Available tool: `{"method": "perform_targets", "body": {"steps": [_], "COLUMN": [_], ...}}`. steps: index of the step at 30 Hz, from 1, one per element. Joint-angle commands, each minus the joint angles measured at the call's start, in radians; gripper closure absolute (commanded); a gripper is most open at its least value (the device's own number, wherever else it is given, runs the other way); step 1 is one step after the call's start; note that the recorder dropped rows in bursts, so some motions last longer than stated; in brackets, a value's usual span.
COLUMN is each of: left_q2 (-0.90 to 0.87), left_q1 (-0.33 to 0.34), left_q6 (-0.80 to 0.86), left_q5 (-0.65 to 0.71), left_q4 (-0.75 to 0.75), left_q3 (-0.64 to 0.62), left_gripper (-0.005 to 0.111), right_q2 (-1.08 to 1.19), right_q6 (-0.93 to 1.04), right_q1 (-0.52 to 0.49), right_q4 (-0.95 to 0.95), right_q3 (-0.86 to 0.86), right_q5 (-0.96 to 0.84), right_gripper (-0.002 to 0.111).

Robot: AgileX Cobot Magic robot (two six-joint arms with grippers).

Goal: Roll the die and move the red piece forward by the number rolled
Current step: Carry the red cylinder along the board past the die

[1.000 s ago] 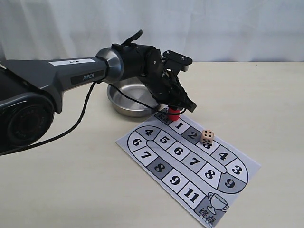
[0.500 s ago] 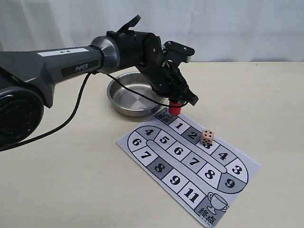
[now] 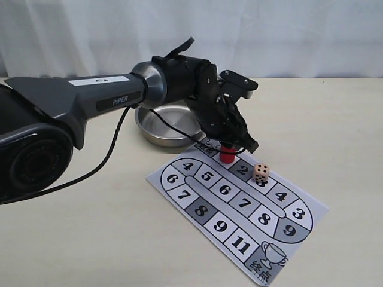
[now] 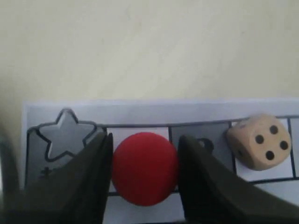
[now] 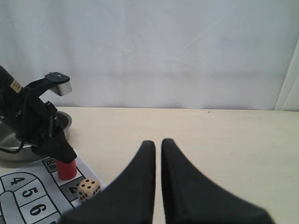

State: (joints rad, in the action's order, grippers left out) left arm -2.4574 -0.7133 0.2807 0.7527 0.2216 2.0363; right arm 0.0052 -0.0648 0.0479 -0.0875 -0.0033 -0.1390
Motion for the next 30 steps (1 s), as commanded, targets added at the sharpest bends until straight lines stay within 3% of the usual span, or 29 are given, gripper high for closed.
{"method": "perform_targets", "body": {"steps": [1, 13, 30], "left_q2": [-0.022, 0.051, 0.023], "left_q1": [0.000, -0.009, -0.043], "left_q6": [0.010, 0.039, 0.059], "left_q5": [0.011, 0.082, 0.060], "left_q4": [-0.001, -0.001, 0.024], "left_q3": [0.001, 0.001, 0.001], "left_gripper": [0.107, 0.107, 0.107], "right_q2": [-0.005, -0.005, -0.005], "right_q6": [0.000, 0.000, 0.000], "right_q1": [-0.003, -0.003, -0.003], "right_q4": [0.001, 0.001, 0.001], "right_q3": [0.003, 0.003, 0.003], "right_q5": [0.003, 0.003, 0.003], "right_gripper": [0.104, 0.104, 0.104]}}
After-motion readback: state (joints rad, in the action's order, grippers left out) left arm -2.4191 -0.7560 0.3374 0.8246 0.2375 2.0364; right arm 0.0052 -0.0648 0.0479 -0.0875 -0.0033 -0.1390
